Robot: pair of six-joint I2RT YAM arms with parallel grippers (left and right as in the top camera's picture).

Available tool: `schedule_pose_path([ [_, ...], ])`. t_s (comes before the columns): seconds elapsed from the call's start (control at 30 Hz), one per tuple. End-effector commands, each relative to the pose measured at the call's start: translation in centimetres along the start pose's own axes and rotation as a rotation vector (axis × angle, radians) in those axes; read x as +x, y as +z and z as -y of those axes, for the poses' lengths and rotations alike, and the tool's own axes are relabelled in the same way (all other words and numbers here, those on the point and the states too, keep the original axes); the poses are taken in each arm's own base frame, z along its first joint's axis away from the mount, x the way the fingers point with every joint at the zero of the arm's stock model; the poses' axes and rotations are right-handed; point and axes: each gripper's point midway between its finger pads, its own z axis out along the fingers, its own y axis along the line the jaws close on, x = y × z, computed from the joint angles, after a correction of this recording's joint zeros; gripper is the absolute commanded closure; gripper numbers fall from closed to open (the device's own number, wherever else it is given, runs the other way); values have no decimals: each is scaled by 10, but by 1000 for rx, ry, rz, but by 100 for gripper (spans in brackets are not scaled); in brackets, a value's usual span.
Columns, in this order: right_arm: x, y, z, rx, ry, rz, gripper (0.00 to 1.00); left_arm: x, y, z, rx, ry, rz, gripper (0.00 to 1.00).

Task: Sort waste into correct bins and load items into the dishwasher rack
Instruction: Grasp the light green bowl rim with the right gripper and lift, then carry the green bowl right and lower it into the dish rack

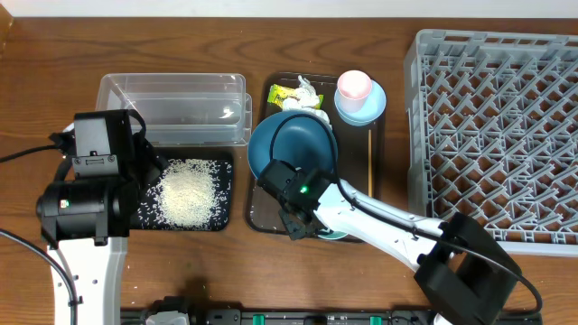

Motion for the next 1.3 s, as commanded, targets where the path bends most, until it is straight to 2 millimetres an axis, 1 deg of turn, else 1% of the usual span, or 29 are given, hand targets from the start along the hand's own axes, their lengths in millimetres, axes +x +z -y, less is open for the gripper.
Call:
schedule_pose_path([
  [0.0,6,6,1,26,7,-1,80,-5,-2,-4,-20,-3,16,9],
  [0.07,9,10,2,25,18,-4,81,-5,-2,-4,-20,-3,16,9],
  [0.17,12,14,3,27,25,-6,88,-5,-2,-4,-20,-3,16,9],
  [0.27,11,14,3,25,26,-4,91,-5,-2,-4,-20,-3,16,9],
  [0.4,12,12,2,23,29,-8,99,-5,-2,-4,-20,-3,16,9],
  [0.47,12,7,3,27,29,-14,99,-5,-2,-4,-20,-3,16,9],
  [0.53,13,-3,4,32,29,-22,99,-5,-2,-4,-20,-3,16,9],
  [0.63,12,-25,6,43,28,-30,99,-5,-2,-4,-20,-3,16,9],
  [0.7,9,-40,12,64,34,-18,99,-5,-2,-4,-20,-3,16,9],
  [0.73,6,-51,20,87,44,-2,99,-5,-2,-4,-20,-3,16,9],
  [0.83,-1,-73,40,103,75,44,99,-5,-2,-4,-20,-3,16,9],
  [1.0,-16,-119,83,3,133,152,99,-5,-2,-4,-20,-3,16,9],
  [1.07,-21,-142,110,-52,181,218,99,-5,-2,-4,-20,-3,16,9],
  [1.1,-23,-150,120,-71,197,244,99,-5,-2,-4,-20,-3,16,9],
  [1.13,-25,-164,138,-107,224,290,99,-5,-2,-4,-20,-3,16,9],
  [1.27,-28,-204,193,-231,306,465,99,-5,-2,-4,-20,-3,16,9],
])
